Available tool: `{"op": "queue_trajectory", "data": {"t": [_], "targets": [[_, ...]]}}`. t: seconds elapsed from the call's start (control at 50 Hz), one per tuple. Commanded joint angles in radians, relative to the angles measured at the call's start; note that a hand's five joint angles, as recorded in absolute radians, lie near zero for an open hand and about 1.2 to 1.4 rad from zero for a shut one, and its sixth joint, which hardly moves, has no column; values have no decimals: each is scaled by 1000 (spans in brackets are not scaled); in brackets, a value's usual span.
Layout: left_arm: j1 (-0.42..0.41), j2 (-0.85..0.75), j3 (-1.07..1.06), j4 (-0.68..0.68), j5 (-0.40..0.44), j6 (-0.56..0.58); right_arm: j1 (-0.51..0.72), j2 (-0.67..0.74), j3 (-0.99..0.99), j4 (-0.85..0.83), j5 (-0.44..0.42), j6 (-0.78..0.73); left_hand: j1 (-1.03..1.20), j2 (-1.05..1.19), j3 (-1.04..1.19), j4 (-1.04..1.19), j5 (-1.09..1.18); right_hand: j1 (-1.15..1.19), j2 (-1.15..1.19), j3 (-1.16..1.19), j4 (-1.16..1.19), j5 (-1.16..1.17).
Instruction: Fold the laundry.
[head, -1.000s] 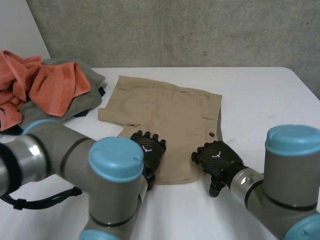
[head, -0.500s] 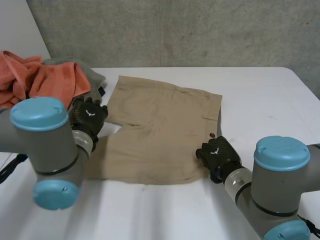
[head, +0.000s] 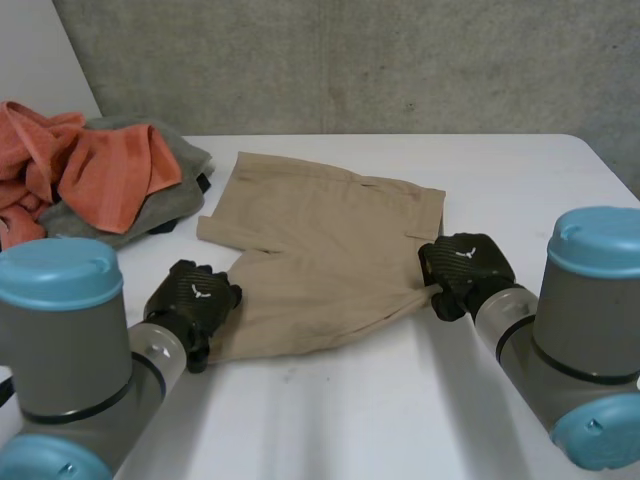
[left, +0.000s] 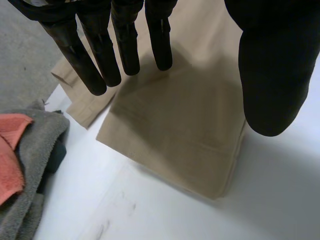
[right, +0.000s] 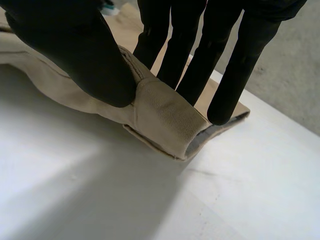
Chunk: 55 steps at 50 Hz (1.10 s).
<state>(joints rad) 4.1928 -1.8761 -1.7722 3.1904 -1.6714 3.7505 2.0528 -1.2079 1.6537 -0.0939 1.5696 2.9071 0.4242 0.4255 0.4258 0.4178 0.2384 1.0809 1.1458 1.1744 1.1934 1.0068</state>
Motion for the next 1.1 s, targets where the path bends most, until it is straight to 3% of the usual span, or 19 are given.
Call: {"op": "queue_trajectory", "data": {"t": [0.02, 0.16, 0.2, 0.22, 0.24, 0.34, 0.44, 0.46, 0.54, 0.6, 0.68, 0.86, 0.94, 1.1], "targets": [[-8, -130, 80, 48, -16, 9, 3, 11, -55, 78, 29, 95, 50, 49, 49, 57, 62, 315, 250, 222, 203, 215], [-42, -224, 129, 69, -37, 32, -2, 11, -71, 79, 41, 112, 217, 216, 216, 224, 229, 315, 250, 222, 203, 215], [-49, -239, 135, 74, -42, 31, -3, 14, -72, 82, 41, 115, 496, 494, 494, 502, 507, 315, 250, 222, 203, 215], [-51, -239, 137, 75, -45, 31, -5, 14, -72, 83, 41, 115, 846, 844, 844, 852, 857, 315, 250, 222, 203, 215], [-50, -238, 137, 77, -47, 32, -8, 8, -72, 85, 41, 110, 971, 969, 969, 977, 982, 315, 250, 222, 203, 215], [-28, -178, 114, 51, -62, 23, -13, -7, -72, 129, 29, 51, 972, 971, 970, 978, 983, 315, 250, 222, 203, 215], [-26, -40, 36, -18, -47, -4, -25, -50, -51, 313, -39, -250, 972, 971, 970, 978, 983, 315, 250, 222, 203, 215], [-28, 0, 11, -62, -36, -5, -34, -64, -37, 386, -58, -387, 972, 971, 970, 978, 983, 315, 250, 222, 203, 215], [-43, 48, -16, -244, -8, 5, -75, -87, 3, 569, -88, -705, 972, 971, 970, 978, 983, 315, 250, 222, 203, 215], [-54, 45, -7, -351, 5, 6, -95, -88, 6, 629, -92, -815, 972, 971, 970, 978, 983, 315, 250, 222, 203, 215], [-62, 37, 68, -461, 29, 9, -91, -64, -54, 611, -86, -775, 972, 971, 970, 978, 983, 315, 250, 222, 203, 215], [-59, -164, 485, -271, -1, 58, -108, 60, -293, 562, -85, -490, 972, 971, 970, 978, 983, 315, 250, 222, 203, 215], [-34, -300, 706, -185, 15, 104, -135, 119, -393, 438, -50, -410, 972, 971, 970, 978, 983, 315, 250, 222, 203, 215], [-16, -629, 1143, -165, 82, 112, -146, 269, -512, 110, 23, -352, 972, 971, 970, 978, 983, 315, 250, 222, 203, 215]]}}
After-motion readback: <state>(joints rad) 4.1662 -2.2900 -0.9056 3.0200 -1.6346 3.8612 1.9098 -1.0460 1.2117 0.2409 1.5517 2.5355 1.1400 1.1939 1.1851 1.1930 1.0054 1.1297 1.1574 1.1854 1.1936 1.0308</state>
